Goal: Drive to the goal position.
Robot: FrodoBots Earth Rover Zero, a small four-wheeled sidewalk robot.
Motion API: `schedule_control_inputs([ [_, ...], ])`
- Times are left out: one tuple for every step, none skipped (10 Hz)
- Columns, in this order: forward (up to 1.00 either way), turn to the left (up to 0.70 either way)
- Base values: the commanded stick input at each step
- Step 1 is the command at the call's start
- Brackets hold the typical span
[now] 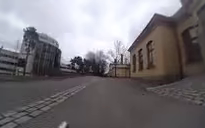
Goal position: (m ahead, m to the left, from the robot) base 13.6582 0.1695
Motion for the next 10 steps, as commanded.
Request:
schedule_control_inputs([
  [1.0,0.0],
  [1.0,0.0],
  [1.0,0.0],
  [1.0,0.0],
  [1.0,0.0],
  [1.0,0.0],
  [1.0,0.0],
  [1.0,0.0],
  [1.0,0.0],
  [1.0,0.0],
])
